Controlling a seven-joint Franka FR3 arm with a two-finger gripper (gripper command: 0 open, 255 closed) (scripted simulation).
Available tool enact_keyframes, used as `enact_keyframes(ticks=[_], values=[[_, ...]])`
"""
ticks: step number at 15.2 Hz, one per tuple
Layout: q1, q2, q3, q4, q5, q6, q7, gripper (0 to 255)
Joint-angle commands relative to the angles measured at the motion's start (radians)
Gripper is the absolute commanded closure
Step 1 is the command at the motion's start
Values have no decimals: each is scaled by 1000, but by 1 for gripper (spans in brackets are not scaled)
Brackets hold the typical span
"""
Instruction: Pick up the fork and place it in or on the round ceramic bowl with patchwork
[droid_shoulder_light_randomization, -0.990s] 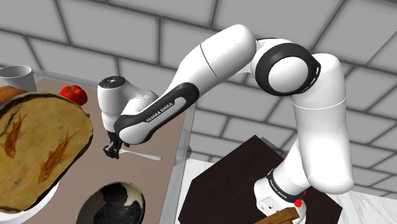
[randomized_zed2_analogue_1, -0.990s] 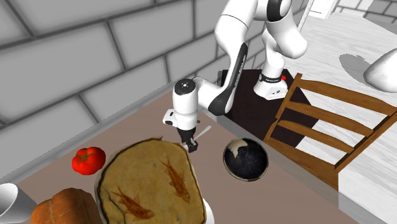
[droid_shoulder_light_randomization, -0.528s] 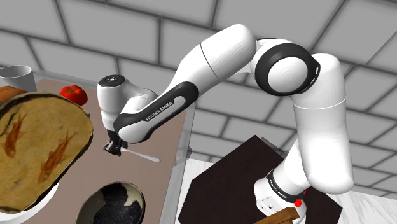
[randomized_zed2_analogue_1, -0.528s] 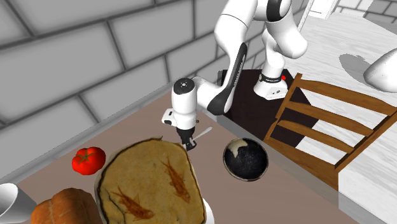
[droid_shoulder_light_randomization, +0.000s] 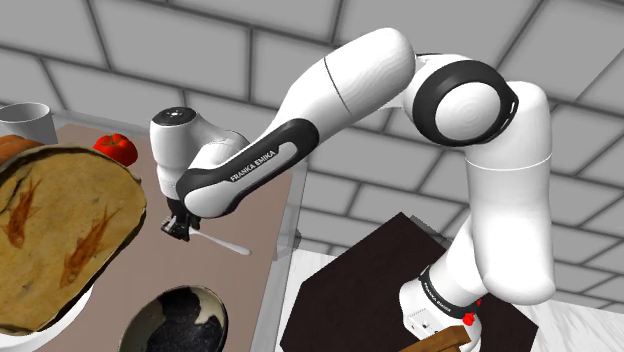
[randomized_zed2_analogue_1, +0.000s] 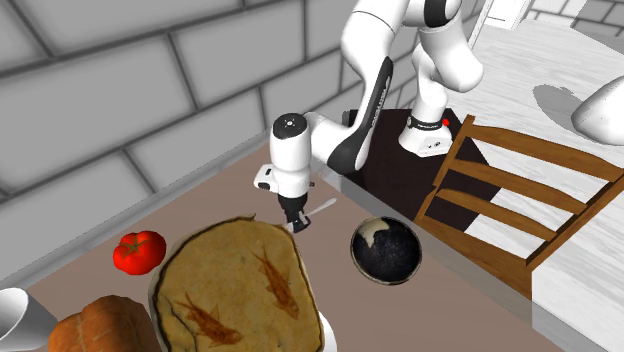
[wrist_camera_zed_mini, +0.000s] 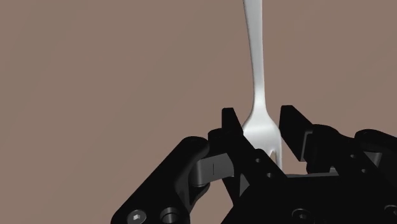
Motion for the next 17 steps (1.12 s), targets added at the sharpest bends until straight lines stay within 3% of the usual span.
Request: enact_keyframes(ticks=[1,17], values=[[-3,-18,5,2,7,-20,-4,255],[-25,-141,37,42,56,-179,-33,255]])
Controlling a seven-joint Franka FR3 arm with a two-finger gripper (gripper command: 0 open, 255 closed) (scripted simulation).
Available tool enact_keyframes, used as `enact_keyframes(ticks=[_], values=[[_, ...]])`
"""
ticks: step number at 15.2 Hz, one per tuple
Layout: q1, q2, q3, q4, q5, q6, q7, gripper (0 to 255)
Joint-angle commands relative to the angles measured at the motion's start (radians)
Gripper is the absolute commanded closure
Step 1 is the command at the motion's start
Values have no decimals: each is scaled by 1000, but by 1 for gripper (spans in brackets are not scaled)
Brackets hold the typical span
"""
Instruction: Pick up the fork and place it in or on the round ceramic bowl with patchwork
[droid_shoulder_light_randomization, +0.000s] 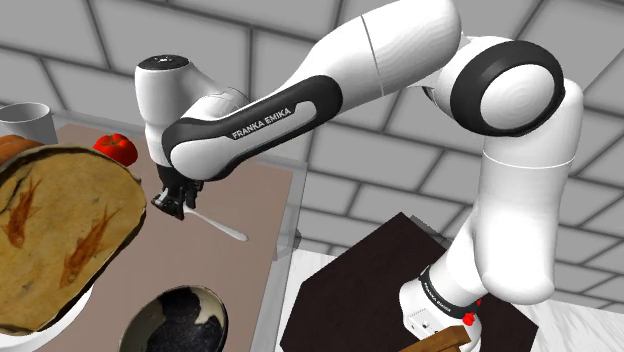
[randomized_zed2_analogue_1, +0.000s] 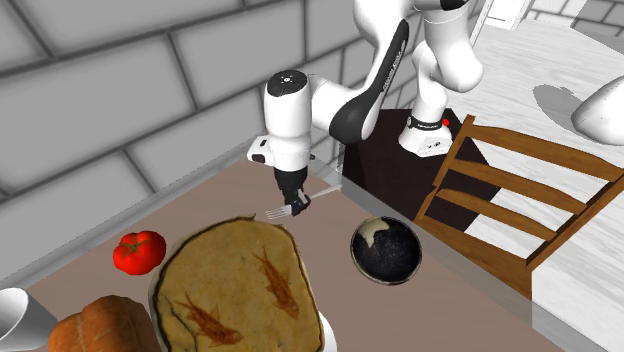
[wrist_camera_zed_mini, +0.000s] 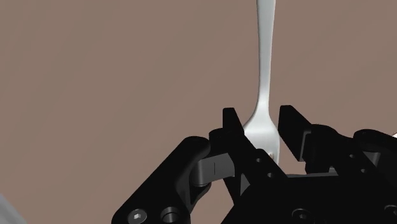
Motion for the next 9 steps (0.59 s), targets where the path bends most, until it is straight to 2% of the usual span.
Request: enact_keyframes(ticks=[1,9], values=[[-4,-13,3,8,6,-22,-6,255],[-9,-59,13,53,26,-110,-18,255]])
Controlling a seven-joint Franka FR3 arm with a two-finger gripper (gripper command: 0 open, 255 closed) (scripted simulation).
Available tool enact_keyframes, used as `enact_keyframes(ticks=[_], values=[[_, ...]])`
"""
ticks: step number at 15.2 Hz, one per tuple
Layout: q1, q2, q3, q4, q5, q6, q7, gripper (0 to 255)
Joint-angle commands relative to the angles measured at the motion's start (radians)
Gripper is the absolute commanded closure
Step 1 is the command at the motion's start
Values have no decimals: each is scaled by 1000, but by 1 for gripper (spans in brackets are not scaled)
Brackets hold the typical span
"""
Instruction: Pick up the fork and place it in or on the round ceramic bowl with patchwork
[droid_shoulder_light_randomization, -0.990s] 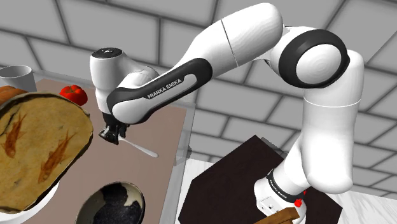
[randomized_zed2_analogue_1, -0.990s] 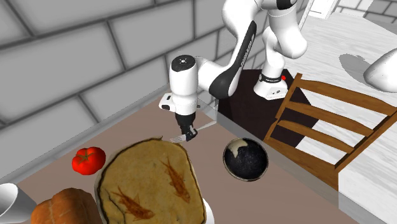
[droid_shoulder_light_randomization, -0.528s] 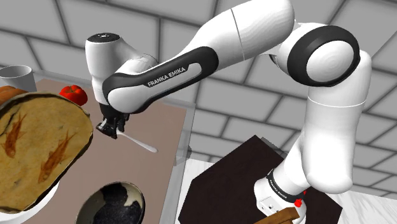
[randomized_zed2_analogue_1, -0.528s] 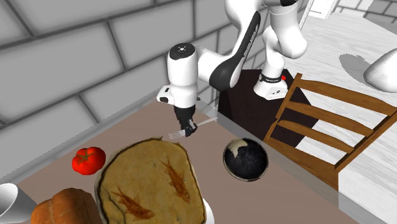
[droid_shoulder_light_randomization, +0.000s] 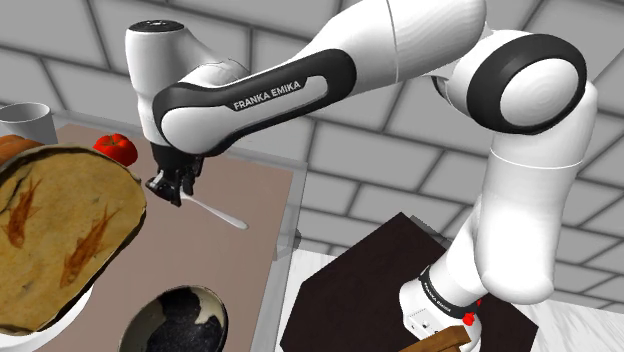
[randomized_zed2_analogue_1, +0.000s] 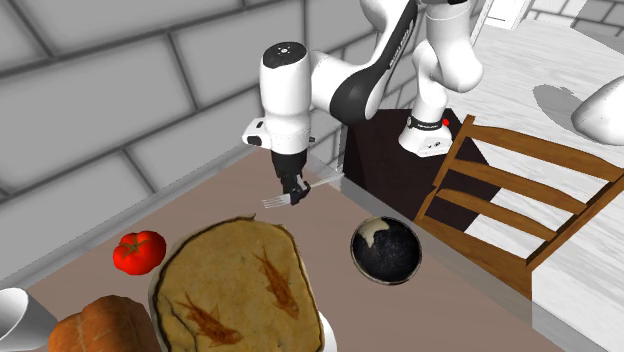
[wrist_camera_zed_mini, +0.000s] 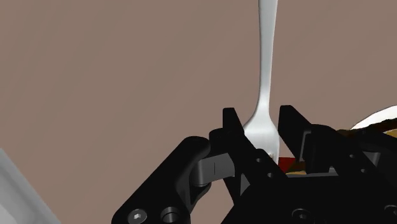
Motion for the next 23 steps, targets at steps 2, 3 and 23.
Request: enact_keyframes(ticks=[2,3,23], values=[[8,-26,8,-16,6,-10,15,255],[18,-41,15,-38,7,-3,33,255],[239,-154,138,-241,-11,79,406,255]])
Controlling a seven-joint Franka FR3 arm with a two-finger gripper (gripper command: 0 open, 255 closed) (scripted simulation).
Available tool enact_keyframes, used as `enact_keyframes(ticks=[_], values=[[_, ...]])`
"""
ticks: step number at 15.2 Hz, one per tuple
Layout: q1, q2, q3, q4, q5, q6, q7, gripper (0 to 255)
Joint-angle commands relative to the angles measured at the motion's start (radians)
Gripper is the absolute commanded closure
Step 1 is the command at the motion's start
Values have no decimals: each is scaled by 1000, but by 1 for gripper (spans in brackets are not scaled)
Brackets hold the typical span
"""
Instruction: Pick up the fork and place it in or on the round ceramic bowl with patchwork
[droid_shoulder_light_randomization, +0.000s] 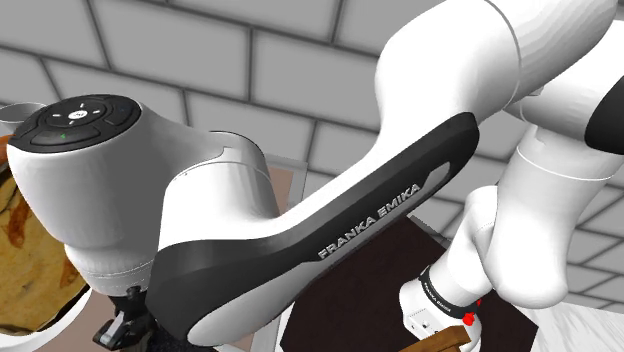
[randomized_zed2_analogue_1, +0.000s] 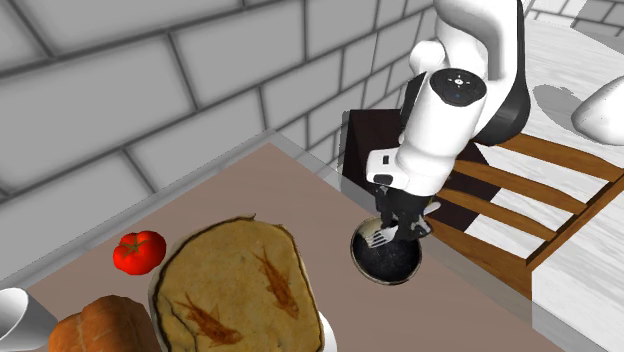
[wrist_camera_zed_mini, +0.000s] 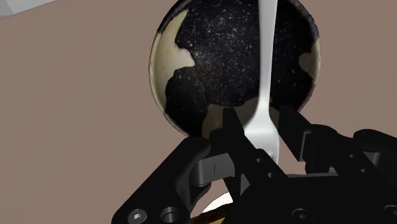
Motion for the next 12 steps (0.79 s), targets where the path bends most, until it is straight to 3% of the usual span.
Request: enact_keyframes(ticks=[1,12], values=[[5,12,-1,-11,-9,22,11,255],[22,91,-24,-57,-63,137,48,255]])
